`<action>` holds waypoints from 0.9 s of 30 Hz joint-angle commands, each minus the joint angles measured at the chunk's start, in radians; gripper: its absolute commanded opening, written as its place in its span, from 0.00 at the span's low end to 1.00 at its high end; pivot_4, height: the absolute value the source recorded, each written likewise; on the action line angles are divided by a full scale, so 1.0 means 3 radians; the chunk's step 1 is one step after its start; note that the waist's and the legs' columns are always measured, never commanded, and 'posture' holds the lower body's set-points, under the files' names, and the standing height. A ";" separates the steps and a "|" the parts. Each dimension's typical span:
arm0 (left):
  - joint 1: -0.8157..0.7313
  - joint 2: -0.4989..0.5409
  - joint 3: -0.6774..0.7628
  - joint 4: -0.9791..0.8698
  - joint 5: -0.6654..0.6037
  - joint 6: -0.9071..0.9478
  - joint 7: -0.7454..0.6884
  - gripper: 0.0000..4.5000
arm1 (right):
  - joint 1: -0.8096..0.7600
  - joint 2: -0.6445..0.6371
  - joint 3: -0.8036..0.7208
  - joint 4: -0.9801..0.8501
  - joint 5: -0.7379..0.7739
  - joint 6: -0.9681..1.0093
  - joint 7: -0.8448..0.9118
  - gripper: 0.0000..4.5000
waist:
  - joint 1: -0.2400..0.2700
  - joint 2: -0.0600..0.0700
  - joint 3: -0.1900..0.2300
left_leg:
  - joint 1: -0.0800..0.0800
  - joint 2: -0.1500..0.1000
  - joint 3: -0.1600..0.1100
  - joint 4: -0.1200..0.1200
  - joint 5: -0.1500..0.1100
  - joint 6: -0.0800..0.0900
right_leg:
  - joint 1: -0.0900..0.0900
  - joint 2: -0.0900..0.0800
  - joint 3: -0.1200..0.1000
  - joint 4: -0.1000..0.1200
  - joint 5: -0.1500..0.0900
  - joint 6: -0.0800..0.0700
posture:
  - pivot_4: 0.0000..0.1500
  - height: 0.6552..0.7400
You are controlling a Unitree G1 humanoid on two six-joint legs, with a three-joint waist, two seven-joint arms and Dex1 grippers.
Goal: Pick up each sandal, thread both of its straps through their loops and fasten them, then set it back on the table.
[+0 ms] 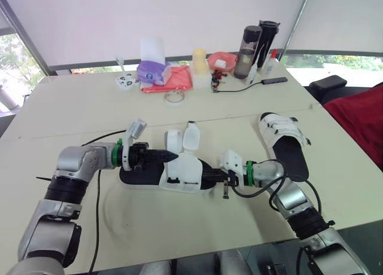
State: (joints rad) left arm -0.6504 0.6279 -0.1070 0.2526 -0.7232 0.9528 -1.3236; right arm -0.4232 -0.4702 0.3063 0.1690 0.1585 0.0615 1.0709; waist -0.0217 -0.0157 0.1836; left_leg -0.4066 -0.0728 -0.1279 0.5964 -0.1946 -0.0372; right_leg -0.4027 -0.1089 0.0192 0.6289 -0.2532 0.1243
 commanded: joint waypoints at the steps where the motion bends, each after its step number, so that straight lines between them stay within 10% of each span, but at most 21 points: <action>1: 0.0058 0.0056 -0.0114 -0.0112 0.0245 -0.0263 -0.0060 0.01 | 0.0087 -0.0008 0.0083 0.0130 -0.0184 0.0100 -0.0079 0.00 | 0.0000 0.0000 0.0000 | 0.0000 0.0000 0.0000 0.0000 0.0000 0.0000 | 0.0000 0.0000 0.0000 0.0000 0.0000 0.0000 | 1.00 1.00; 16: 0.0208 0.0085 -0.0076 -0.0275 0.0404 -0.0472 -0.0188 0.01 | 0.0094 -0.0003 0.0079 0.0139 -0.0188 0.0097 -0.0104 0.00 | 0.0002 0.0000 0.0000 | 0.0000 0.0003 -0.0002 0.0000 0.0000 0.0000 | -0.0001 0.0003 0.0001 0.0001 0.0001 -0.0002 | 1.00 1.00; 27: 0.0743 0.0136 0.0565 -0.1027 -0.0051 -0.0094 0.0347 0.95 | 0.0137 0.0012 0.0093 0.0125 -0.0183 0.0092 -0.0119 0.00 | 0.0002 0.0000 -0.0001 | 0.0000 0.0005 -0.0006 0.0000 0.0000 0.0000 | -0.0001 0.0004 0.0001 0.0000 0.0001 -0.0003 | 1.00 1.00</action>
State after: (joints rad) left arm -0.4350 0.6617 0.0017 0.0057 -0.6932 0.8986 -1.2624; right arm -0.4086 -0.4640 0.3045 0.1614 0.1585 0.0595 1.0512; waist -0.0210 -0.0157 0.1834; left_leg -0.4065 -0.0713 -0.1299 0.5963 -0.1946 -0.0372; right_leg -0.4028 -0.1076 0.0196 0.6291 -0.2531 0.1234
